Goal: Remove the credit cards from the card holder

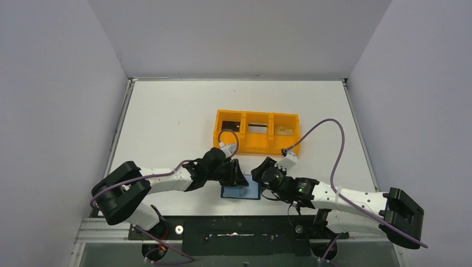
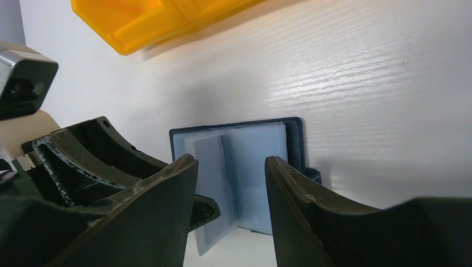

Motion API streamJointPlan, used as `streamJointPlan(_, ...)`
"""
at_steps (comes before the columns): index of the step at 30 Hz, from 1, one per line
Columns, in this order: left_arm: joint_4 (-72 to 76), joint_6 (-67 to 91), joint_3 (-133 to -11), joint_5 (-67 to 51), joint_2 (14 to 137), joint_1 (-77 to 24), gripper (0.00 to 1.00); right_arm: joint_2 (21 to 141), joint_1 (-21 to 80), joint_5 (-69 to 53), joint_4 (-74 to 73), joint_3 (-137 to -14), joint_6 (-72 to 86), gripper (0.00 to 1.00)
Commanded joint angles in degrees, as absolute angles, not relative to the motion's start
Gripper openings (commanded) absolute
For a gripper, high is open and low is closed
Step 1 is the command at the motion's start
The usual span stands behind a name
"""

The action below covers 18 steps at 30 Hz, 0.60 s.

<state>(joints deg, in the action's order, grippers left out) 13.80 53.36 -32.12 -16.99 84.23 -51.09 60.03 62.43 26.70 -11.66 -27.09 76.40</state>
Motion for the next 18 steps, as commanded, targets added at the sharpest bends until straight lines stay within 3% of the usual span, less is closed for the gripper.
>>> streamJointPlan(1,15.65,52.34,-35.52,-18.71,85.87,-52.39,0.36,57.66,63.17,31.36,-10.62,-26.14,77.58,0.48)
streamJointPlan(18,12.93,52.04,-36.61,-17.96,82.77,-52.67,0.50,51.97,64.33,34.74,-16.50,-24.97,81.63,0.47)
